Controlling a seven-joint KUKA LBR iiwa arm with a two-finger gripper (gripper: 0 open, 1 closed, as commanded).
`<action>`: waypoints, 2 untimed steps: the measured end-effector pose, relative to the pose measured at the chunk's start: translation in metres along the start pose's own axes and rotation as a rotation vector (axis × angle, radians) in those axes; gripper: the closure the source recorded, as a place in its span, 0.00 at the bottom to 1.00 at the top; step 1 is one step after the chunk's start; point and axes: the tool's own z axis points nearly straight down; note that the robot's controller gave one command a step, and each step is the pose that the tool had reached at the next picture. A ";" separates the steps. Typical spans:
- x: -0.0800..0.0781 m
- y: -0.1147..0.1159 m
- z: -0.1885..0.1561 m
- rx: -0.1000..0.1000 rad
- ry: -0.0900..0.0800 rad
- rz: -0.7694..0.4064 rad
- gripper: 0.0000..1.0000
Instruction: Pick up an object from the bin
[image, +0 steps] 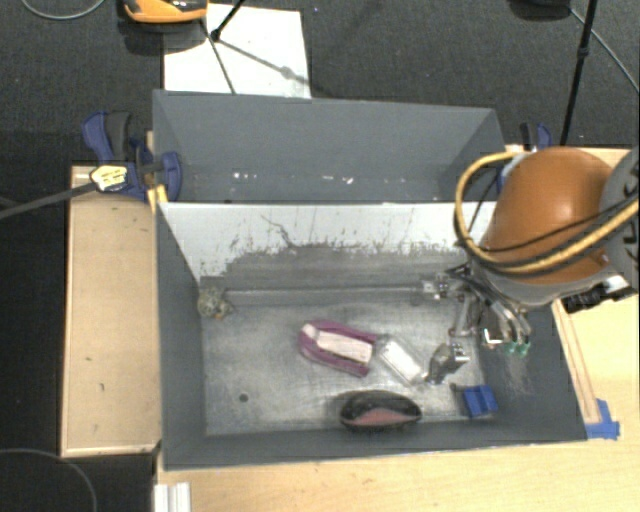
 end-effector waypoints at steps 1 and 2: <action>-0.010 0.035 0.077 0.000 -0.011 -0.164 0.00; -0.041 0.024 0.076 0.002 -0.012 -0.449 0.00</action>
Offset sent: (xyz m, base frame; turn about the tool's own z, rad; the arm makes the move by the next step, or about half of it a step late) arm 0.0082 0.0342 -0.0761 -0.1644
